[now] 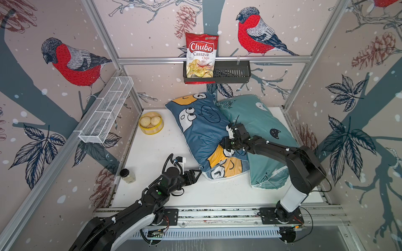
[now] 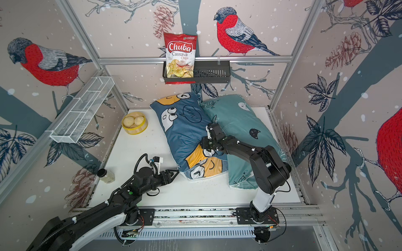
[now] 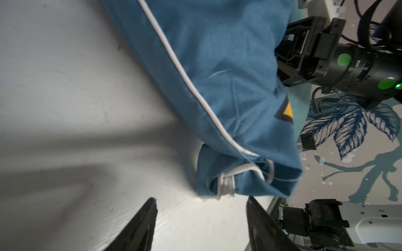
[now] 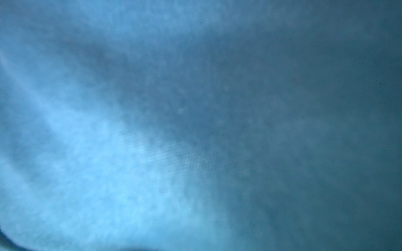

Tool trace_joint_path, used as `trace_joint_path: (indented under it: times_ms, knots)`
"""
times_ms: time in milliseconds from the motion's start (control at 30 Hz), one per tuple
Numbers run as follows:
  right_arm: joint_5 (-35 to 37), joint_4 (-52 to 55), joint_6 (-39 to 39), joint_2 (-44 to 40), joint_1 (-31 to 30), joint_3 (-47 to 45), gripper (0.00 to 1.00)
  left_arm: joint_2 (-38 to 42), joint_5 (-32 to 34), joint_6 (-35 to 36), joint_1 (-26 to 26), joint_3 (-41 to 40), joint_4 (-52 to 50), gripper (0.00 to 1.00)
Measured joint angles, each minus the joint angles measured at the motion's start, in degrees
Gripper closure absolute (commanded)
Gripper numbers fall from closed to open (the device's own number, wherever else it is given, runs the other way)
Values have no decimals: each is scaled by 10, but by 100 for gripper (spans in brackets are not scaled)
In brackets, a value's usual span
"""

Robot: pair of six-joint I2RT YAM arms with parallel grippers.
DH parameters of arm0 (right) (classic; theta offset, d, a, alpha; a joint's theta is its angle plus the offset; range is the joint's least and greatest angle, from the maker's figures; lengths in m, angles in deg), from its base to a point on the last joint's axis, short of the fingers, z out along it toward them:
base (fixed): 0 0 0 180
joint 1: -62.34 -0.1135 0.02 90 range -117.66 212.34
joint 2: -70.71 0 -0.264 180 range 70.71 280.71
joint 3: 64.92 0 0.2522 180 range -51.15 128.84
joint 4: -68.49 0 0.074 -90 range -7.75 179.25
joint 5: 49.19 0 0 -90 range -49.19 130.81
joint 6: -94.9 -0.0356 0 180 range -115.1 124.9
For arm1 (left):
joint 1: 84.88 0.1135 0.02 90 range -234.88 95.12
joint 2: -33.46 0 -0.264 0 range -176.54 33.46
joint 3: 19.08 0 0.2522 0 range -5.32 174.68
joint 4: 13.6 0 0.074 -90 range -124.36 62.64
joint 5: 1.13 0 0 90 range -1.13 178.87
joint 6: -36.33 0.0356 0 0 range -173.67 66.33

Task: Zip up pillowcases
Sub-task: Pick up the pillowcase from the center of the board.

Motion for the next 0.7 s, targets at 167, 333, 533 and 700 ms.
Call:
trace_joint_path:
  times_ms: [167,333,533,700]
  knots:
    - [0,-1,0,-1,0,-3,50,-36,-1,-14,-9,2,56,36]
    - [0,-1,0,-6,0,-7,50,-82,-1,-17,-15,5,92,46]
    - [-1,-6,2,-13,0,-18,50,-118,1,-21,-27,13,125,67]
    - [-12,-20,10,-22,2,-34,49,-118,14,-27,-33,24,131,85]
